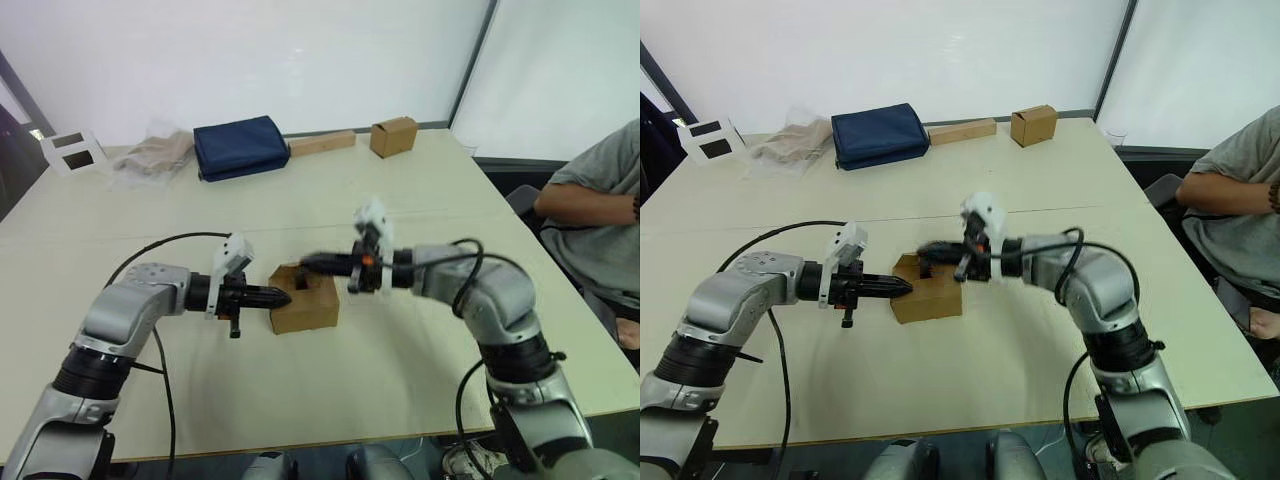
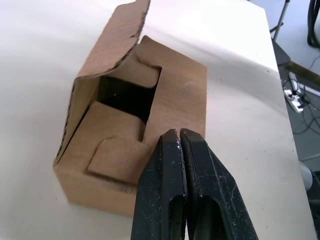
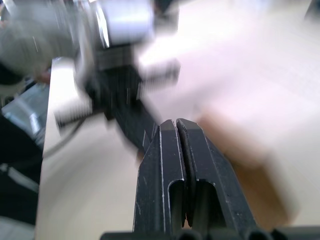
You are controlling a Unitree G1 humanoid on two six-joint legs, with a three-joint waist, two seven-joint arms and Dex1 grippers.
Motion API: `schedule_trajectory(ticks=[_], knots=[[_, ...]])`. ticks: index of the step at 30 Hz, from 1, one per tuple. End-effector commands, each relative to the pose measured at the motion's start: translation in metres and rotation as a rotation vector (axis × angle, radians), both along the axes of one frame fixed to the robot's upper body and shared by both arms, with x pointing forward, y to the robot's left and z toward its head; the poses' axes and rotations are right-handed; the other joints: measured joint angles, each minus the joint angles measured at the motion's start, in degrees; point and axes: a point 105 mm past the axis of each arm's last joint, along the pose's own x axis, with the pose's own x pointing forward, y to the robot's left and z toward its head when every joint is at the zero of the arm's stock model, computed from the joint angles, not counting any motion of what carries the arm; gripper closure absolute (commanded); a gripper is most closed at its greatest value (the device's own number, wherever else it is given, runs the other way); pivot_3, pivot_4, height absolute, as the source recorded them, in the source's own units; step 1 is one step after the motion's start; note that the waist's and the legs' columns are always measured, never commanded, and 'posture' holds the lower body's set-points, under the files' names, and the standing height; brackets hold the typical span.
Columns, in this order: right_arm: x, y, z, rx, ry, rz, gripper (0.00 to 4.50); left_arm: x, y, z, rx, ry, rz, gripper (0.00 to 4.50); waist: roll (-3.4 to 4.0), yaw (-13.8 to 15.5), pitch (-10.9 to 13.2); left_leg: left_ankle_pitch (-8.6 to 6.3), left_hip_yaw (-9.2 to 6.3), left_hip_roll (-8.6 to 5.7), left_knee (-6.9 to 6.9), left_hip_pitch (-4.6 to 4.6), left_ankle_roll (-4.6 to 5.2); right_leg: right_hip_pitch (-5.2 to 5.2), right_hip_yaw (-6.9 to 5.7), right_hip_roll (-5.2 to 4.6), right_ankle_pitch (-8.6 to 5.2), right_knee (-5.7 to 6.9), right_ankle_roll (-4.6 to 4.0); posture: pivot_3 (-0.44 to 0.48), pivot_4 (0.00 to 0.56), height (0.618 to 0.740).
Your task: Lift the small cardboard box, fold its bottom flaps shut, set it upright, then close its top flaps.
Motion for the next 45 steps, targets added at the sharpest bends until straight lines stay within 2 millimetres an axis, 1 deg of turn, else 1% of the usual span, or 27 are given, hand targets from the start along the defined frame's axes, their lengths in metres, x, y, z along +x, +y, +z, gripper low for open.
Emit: schedule_trajectory(ticks=[1, 2, 4, 7, 9, 11, 18, 22, 23, 25, 28, 32, 36, 41, 43, 45], knots=[[0.027, 0.006, 0.017, 0.054, -0.036, -0.036, 4.50, -0.003, 0.006, 0.011, -0.013, -0.038, 0.012, 4.45, 0.00, -0.25, 0.00, 0.00, 0.02, 0.00, 0.00, 0.00, 0.00, 0.00, 0.01, 0.00, 0.00, 0.00, 0.00, 0.000, 0.150, 0.740], [0.032, 0.010, 0.014, 0.043, -0.035, -0.041, 4.50, -0.003, 0.007, 0.011, -0.012, -0.038, 0.014, 4.45, 0.00, -0.20, 0.00, 0.00, 0.05, -0.01, -0.01, 0.02, 0.01, 0.00, 0.03, -0.01, 0.01, 0.03, -0.01, 0.000, 0.150, 0.740], [0.041, 0.016, 0.001, -0.019, -0.038, -0.051, 4.50, -0.004, 0.007, 0.010, -0.011, -0.039, 0.019, 4.45, 0.00, -0.12, 0.00, 0.00, 0.05, 0.00, -0.03, 0.03, 0.00, -0.01, 0.02, 0.00, 0.00, 0.03, -0.01, 0.000, 0.150, 0.740], [0.048, 0.024, -0.018, -0.104, -0.057, -0.046, 4.50, -0.004, 0.009, 0.011, -0.012, -0.041, 0.029, 4.45, 0.00, -0.19, 0.00, 0.02, 0.05, 0.00, -0.04, 0.02, -0.03, -0.02, 0.02, 0.00, 0.00, 0.01, -0.01, 0.000, 0.150, 0.740], [0.048, 0.029, -0.032, -0.146, -0.054, -0.020, 4.50, -0.004, 0.010, 0.011, -0.007, -0.047, 0.037, 4.45, 0.00, -0.20, 0.00, 0.02, 0.06, -0.01, -0.03, 0.01, -0.03, -0.02, 0.03, -0.01, 0.00, 0.00, -0.01, 0.000, 0.150, 0.740], [0.044, 0.030, -0.043, -0.188, -0.053, 0.011, 4.50, -0.003, 0.011, 0.011, -0.009, -0.046, 0.044, 4.45, 0.01, -0.18, 0.00, 0.02, 0.05, 0.00, -0.03, 0.01, -0.03, -0.03, 0.02, 0.00, 0.00, 0.01, -0.01, 0.000, 0.150, 0.740], [0.032, 0.024, -0.072, -0.298, -0.056, 0.048, 4.50, -0.004, 0.015, 0.015, -0.011, -0.051, 0.054, 4.45, 0.01, -0.14, 0.00, 0.02, 0.05, 0.00, -0.02, 0.01, -0.03, -0.03, 0.02, 0.00, 0.00, 0.02, -0.01, 0.000, 0.150, 0.740], [0.030, 0.023, -0.074, -0.301, -0.060, 0.047, 4.50, -0.002, 0.020, 0.019, -0.014, -0.061, 0.062, 4.45, 0.00, -0.15, 0.00, 0.02, 0.04, 0.00, -0.02, 0.02, -0.04, -0.02, 0.02, 0.00, 0.00, 0.02, -0.01, 0.000, 0.150, 0.740], [0.029, 0.023, -0.072, -0.295, -0.062, 0.044, 4.50, 0.001, 0.022, 0.022, -0.021, -0.067, 0.071, 4.45, 0.01, -0.15, 0.00, 0.02, 0.04, 0.00, -0.02, 0.02, -0.04, -0.02, 0.02, 0.00, 0.00, 0.02, -0.01, 0.000, 0.150, 0.740], [0.026, 0.021, -0.064, -0.273, -0.074, 0.041, 4.50, 0.013, 0.021, 0.026, -0.024, -0.088, 0.087, 4.45, 0.00, -0.05, 0.00, 0.02, 0.04, 0.00, -0.02, 0.02, -0.04, -0.02, 0.02, 0.00, 0.00, 0.02, -0.01, 0.000, 0.150, 0.740], [0.020, 0.021, -0.055, -0.240, -0.075, 0.049, 4.50, 0.020, 0.011, 0.023, -0.024, -0.102, 0.066, 4.45, 0.00, 0.16, 0.00, 0.02, 0.01, -0.01, 0.00, 0.01, -0.04, -0.01, -0.02, 0.00, 0.00, 0.02, -0.01, 0.000, 0.150, 0.740], [0.008, 0.020, -0.050, -0.227, -0.075, 0.070, 4.50, 0.027, -0.002, 0.017, -0.033, -0.099, 0.037, 4.45, 0.00, 0.06, 0.00, 0.02, 0.02, -0.01, 0.00, 0.00, -0.04, 0.00, -0.01, -0.01, 0.00, -0.02, -0.01, 0.000, 0.150, 0.740], [-0.006, 0.016, -0.053, -0.250, -0.078, 0.077, 4.50, 0.038, -0.012, 0.008, -0.017, -0.100, 0.017, 4.45, 0.00, 0.00, 0.00, 0.03, 0.01, -0.01, 0.00, 0.00, -0.05, -0.01, -0.01, 0.00, 0.00, 0.01, -0.01, 0.000, 0.150, 0.740], [-0.019, 0.013, -0.055, -0.248, -0.045, 0.074, 4.50, 0.041, -0.014, 0.008, -0.016, -0.103, 0.002, 4.45, 0.00, -0.17, 0.00, 0.03, 0.01, -0.01, -0.01, 0.00, -0.06, -0.03, 0.01, 0.00, 0.00, 0.01, -0.01, 0.000, 0.150, 0.740], [-0.022, 0.013, -0.059, -0.254, -0.031, 0.065, 4.50, 0.040, -0.014, 0.009, -0.018, -0.106, -0.007, 4.45, 0.00, -0.06, 0.00, 0.04, 0.01, -0.01, -0.01, 0.00, -0.06, -0.02, 0.00, 0.00, 0.00, 0.01, -0.01, 0.000, 0.150, 0.740], [-0.020, 0.013, -0.063, -0.265, -0.022, 0.044, 4.50, 0.041, -0.014, 0.011, -0.019, -0.108, -0.010, 4.45, 0.00, -0.03, 0.00, 0.03, 0.01, -0.01, -0.01, 0.00, -0.06, -0.02, 0.00, -0.01, 0.00, 0.01, -0.01, 0.000, 0.150, 0.740]])
